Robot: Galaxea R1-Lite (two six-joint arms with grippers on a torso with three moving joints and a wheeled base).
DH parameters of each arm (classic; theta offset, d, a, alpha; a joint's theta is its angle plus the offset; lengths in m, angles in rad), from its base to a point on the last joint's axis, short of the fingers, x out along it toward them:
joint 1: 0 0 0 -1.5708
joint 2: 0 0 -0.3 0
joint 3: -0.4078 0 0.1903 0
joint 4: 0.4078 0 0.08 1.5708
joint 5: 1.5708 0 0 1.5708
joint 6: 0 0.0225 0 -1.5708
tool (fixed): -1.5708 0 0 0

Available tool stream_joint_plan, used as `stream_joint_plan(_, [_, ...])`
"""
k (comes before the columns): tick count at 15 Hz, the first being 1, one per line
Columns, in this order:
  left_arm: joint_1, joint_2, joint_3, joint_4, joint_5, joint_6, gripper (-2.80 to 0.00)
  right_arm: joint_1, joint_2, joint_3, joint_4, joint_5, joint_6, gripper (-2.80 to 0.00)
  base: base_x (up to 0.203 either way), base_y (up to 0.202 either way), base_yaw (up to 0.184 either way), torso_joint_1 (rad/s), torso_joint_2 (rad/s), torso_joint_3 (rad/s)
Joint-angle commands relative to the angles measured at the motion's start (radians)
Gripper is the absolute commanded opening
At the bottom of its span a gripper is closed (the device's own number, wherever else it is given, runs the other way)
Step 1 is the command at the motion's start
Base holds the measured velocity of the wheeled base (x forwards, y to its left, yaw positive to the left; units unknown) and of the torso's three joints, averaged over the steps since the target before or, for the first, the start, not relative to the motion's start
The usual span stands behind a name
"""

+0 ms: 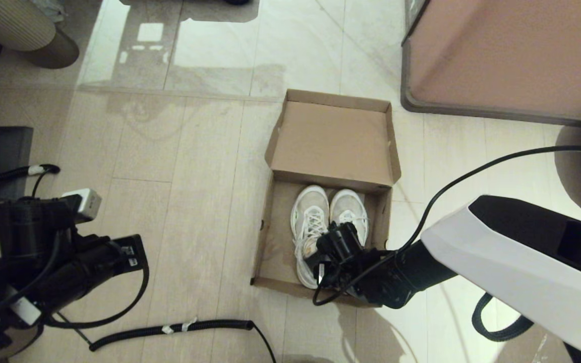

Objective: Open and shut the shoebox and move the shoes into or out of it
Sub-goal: Put the shoes out of the shoe box

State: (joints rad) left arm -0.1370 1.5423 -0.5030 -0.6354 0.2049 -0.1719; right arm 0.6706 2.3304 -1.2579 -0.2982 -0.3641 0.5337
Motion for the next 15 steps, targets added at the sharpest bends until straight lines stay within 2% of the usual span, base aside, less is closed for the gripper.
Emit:
stream_joint_plan(1, [0.024,-0.023,0.01,-0.004,0.001,-0.003,-2.8,-0.014,0.017,-0.005,-0.004,-0.009,-0.011,0.0,0.0,0.0,0.0,0.0,0.0,0.0])
stream_joint_plan(3, [0.033,-0.04,0.014,-0.003,0.001,-0.008,-2.8,-0.013,0.051,-0.035,-0.004,-0.01,-0.013,0.0,0.0,0.0,0.0,0.0,0.0,0.0])
stream_joint_plan(7, [0.035,-0.098,0.016,0.007,0.002,-0.006,-2.8,-0.014,0.19,-0.214,0.001,-0.017,-0.027,0.0,0.0,0.0,0.0,0.0,0.0,0.0])
stream_joint_plan(11, [0.035,-0.206,0.007,0.158,0.001,-0.004,-2.8,-0.025,0.29,-0.334,0.028,-0.088,-0.082,0.0,0.0,0.0,0.0,0.0,0.0,0.0])
stream_joint_plan(15, [0.034,-0.235,0.002,0.183,0.0,0.016,-2.8,-0.049,0.297,-0.379,0.073,-0.114,-0.071,0.0,0.0,0.0,0.0,0.0,0.0,0.0])
